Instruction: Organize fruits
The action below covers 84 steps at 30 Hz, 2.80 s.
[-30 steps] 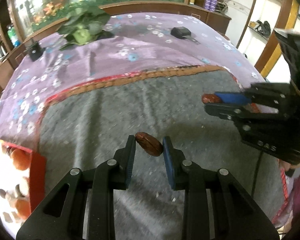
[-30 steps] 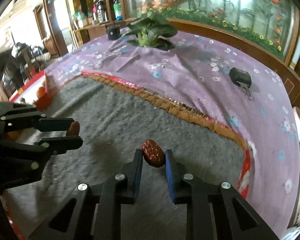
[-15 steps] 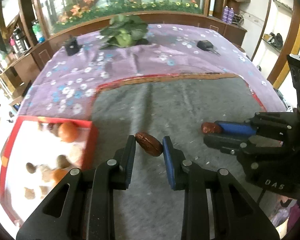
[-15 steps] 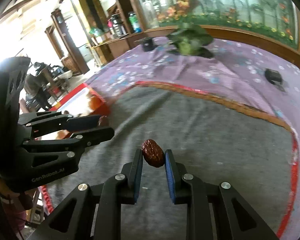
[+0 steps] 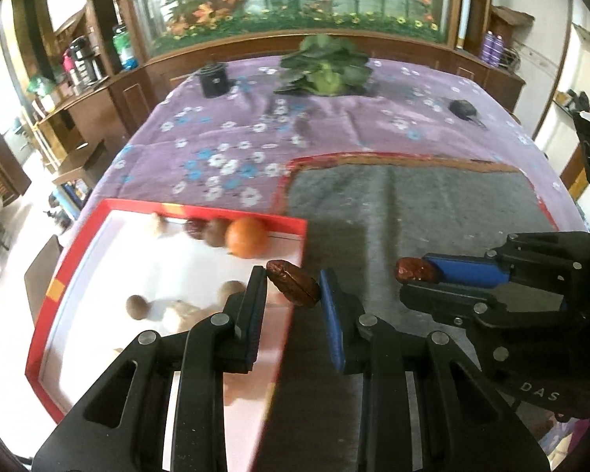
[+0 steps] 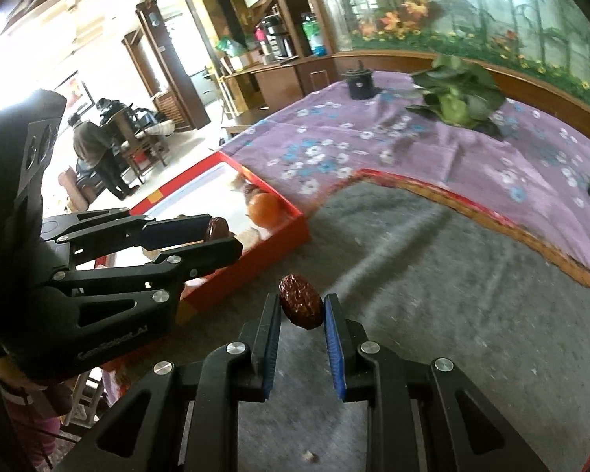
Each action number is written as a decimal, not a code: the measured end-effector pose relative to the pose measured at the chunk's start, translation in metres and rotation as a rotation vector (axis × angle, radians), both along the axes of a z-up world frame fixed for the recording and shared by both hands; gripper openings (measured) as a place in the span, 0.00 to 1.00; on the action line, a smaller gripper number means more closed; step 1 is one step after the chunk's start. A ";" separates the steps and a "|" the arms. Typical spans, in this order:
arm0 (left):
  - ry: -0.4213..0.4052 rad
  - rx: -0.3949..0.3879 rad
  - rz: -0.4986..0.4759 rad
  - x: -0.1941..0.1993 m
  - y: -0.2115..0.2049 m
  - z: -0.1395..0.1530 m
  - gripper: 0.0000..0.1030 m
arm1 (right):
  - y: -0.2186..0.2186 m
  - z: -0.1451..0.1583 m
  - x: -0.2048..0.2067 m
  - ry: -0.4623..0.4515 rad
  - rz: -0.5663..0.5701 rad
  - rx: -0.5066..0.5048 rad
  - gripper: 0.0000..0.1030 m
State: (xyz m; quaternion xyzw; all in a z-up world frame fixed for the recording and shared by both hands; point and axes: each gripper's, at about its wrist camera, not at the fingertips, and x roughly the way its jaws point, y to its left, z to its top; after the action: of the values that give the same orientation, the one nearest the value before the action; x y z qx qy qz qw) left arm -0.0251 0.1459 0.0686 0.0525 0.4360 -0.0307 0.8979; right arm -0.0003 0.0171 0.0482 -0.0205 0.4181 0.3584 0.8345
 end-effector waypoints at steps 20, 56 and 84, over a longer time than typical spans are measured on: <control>0.037 0.001 0.228 0.006 0.076 -0.015 0.26 | 0.094 0.000 0.028 -0.017 0.112 -0.048 0.21; -0.081 0.012 0.365 -0.012 0.064 -0.004 0.57 | 0.059 -0.005 0.009 -0.045 -0.050 -0.010 0.40; -0.137 0.060 0.325 -0.038 0.035 0.011 0.57 | 0.045 -0.002 -0.027 -0.076 -0.099 -0.020 0.43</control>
State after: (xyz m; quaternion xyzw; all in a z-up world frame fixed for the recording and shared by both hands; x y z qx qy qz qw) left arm -0.0632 0.1806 0.0793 0.0101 0.3772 0.1317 0.9167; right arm -0.0273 0.0622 0.0465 -0.0215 0.3902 0.3116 0.8661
